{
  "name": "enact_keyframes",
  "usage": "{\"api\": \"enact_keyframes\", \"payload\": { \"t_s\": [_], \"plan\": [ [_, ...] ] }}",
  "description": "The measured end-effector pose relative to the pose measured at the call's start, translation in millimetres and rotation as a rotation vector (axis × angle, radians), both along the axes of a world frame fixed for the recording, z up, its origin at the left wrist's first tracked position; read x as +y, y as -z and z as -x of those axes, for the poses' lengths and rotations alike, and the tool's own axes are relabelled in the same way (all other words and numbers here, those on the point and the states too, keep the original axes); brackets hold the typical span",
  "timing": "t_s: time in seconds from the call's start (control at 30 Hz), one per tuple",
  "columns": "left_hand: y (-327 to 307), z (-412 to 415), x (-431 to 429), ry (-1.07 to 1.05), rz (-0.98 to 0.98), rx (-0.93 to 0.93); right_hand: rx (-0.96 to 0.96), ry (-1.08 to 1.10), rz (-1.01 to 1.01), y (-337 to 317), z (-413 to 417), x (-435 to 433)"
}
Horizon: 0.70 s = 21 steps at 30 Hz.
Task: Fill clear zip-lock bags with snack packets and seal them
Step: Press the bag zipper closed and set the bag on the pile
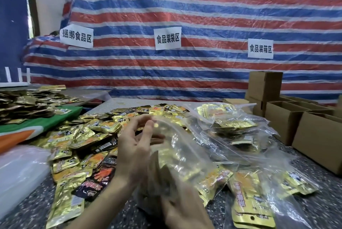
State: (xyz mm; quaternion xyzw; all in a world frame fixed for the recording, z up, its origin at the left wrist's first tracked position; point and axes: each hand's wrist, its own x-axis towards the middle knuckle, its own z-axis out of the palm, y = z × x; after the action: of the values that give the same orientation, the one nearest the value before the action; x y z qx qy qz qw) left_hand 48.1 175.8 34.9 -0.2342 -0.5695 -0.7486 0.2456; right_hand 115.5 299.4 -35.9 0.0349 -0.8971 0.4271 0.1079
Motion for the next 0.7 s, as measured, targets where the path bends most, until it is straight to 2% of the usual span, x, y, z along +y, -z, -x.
{"api": "enact_keyframes", "payload": {
  "t_s": [0.13,0.33,0.63,0.7],
  "plan": [
    [24,13,-7,-0.107,0.105,-0.011,0.108,0.073,0.330,-26,4,21],
    [81,36,-18,-0.195,0.447,-0.125,-0.024,0.252,0.748,-74,41,66],
    [97,44,-19,-0.167,0.648,-0.059,0.135,0.270,1.058,-162,119,135],
    [98,44,-20,-0.157,0.634,-0.063,0.086,0.313,1.079,-168,135,146]
  ]
}}
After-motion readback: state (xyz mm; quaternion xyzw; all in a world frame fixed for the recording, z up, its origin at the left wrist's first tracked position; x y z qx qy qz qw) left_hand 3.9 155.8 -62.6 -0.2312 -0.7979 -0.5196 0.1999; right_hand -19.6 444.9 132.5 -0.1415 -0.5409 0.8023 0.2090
